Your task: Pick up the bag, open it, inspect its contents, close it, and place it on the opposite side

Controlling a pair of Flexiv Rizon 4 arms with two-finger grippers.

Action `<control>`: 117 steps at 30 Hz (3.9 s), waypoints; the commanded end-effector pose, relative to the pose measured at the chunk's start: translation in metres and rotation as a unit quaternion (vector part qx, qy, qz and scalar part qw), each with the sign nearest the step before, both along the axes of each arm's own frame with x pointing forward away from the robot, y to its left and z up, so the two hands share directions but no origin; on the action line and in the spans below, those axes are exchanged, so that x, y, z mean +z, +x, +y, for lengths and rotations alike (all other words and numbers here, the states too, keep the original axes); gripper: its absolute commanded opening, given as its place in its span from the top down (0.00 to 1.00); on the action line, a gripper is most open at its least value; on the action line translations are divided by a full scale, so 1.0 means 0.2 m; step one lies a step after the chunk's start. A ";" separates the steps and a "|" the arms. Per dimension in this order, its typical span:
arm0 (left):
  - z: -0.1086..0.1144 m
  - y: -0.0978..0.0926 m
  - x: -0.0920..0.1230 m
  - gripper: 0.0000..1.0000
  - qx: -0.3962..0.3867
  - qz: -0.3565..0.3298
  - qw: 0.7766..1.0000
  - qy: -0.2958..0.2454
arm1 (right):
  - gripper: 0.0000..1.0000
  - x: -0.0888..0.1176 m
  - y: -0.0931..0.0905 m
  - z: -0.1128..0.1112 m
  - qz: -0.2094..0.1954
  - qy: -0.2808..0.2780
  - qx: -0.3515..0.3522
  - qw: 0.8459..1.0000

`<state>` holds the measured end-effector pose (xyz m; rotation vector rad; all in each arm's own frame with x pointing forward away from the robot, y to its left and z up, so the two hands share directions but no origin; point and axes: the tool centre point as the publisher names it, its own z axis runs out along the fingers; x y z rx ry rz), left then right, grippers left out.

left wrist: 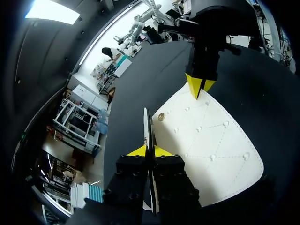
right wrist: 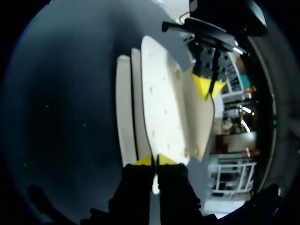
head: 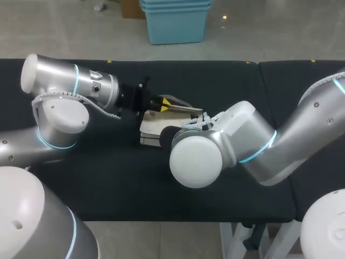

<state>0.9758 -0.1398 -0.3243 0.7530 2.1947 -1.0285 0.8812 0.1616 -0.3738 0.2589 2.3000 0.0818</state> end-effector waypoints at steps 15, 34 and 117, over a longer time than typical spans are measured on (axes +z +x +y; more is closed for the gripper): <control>0.02 -0.11 -0.13 1.00 -0.020 -0.059 0.998 -0.019 | 1.00 -0.01 0.00 0.00 -0.001 0.000 -0.001 1.000; 0.02 -0.12 -0.16 1.00 -0.038 -0.070 0.997 -0.006 | 1.00 -0.01 0.00 0.00 -0.001 0.000 -0.001 1.000; 0.21 -0.21 0.22 0.00 0.147 0.203 0.963 0.095 | 0.00 0.46 -0.10 -0.11 0.148 0.010 0.012 0.989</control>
